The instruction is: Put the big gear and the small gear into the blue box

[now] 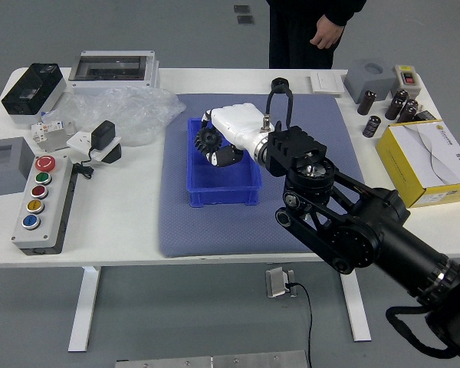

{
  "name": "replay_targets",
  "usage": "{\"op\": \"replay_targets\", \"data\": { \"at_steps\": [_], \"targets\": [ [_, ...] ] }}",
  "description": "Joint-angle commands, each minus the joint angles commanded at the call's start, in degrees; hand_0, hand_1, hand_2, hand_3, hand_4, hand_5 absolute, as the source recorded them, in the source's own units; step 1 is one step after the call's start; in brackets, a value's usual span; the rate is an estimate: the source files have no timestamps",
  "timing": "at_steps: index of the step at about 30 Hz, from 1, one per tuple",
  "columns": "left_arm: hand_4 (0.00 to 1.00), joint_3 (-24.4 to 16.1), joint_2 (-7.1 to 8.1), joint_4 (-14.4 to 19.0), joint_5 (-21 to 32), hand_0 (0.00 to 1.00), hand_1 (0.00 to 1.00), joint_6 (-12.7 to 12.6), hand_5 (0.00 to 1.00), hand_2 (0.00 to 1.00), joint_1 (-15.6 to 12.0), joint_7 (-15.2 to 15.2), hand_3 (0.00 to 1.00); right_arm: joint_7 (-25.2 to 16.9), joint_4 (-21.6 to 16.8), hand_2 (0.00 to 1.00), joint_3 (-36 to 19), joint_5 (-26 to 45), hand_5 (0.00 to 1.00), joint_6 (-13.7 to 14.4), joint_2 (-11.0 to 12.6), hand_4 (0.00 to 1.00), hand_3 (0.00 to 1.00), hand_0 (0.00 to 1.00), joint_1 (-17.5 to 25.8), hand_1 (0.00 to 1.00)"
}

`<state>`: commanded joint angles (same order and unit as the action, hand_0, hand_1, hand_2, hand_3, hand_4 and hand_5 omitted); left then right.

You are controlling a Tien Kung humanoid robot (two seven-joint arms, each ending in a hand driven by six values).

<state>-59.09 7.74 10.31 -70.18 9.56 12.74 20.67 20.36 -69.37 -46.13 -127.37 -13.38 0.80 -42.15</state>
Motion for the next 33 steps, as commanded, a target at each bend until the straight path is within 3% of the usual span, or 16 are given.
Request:
{"op": "replay_targets", "data": {
  "at_steps": [3,4,14,21,22,23,27,28,33],
  "targets": [
    [0.663,0.0,-0.01,0.0,0.0,0.824,0.786,0.0,0.378,0.78,-0.1,0.0,0.76,-0.1,0.3,0.741,-0.3,0.6,0.404,-0.6,0.1,0.767,0.834,0.693,0.1,0.641],
    [0.664,0.0,-0.01,0.0,0.0,0.824,0.786,0.0,0.38,0.78,-0.1,0.0,0.76,-0.2,0.4,0.806,-0.4,0.8,0.446,-0.9,0.1,0.811,0.898,0.732,0.1,0.679],
    [0.664,0.0,0.0,0.0,-0.2,0.824,0.786,0.0,0.38,0.78,0.0,0.0,0.761,-0.2,-0.6,0.814,-1.4,1.8,0.459,-1.7,1.4,0.822,0.898,0.739,0.3,0.683],
    [0.665,-0.1,0.15,0.0,-0.1,0.824,0.786,0.0,0.38,0.78,-0.1,-0.1,0.761,-0.2,-4.3,0.79,-4.0,2.6,0.469,-1.9,6.9,0.824,0.872,0.737,1.5,0.675],
    [0.665,-0.1,0.15,0.0,-0.1,0.824,0.786,0.0,0.38,0.78,-0.1,-0.1,0.761,-0.3,-4.7,0.764,-4.3,2.9,0.452,-1.9,7.9,0.805,0.805,0.72,1.9,0.667],
    [0.665,0.0,0.15,0.0,0.0,0.824,0.786,0.0,0.38,0.78,0.0,-0.1,0.761,-0.3,-4.9,0.764,-4.6,3.2,0.452,-1.9,8.6,0.805,0.805,0.72,2.2,0.667],
    [0.665,0.0,0.12,0.0,0.2,0.824,0.786,-0.1,0.38,0.78,0.0,-0.1,0.761,-0.5,-4.7,0.764,-5.1,4.4,0.452,-1.9,12.1,0.805,0.805,0.72,3.7,0.667],
    [0.664,0.0,0.12,0.0,0.3,0.824,0.786,-0.1,0.38,0.779,0.0,-0.1,0.76,-0.5,-4.5,0.756,-5.2,4.6,0.445,-2.0,12.7,0.797,0.737,0.712,4.0,0.661],
    [0.664,0.0,0.09,0.0,0.5,0.824,0.786,-0.2,0.38,0.779,0.1,-0.2,0.76,-0.9,-2.5,0.756,-5.0,4.9,0.445,-2.2,15.0,0.797,0.737,0.712,4.7,0.661]
  ]
}}
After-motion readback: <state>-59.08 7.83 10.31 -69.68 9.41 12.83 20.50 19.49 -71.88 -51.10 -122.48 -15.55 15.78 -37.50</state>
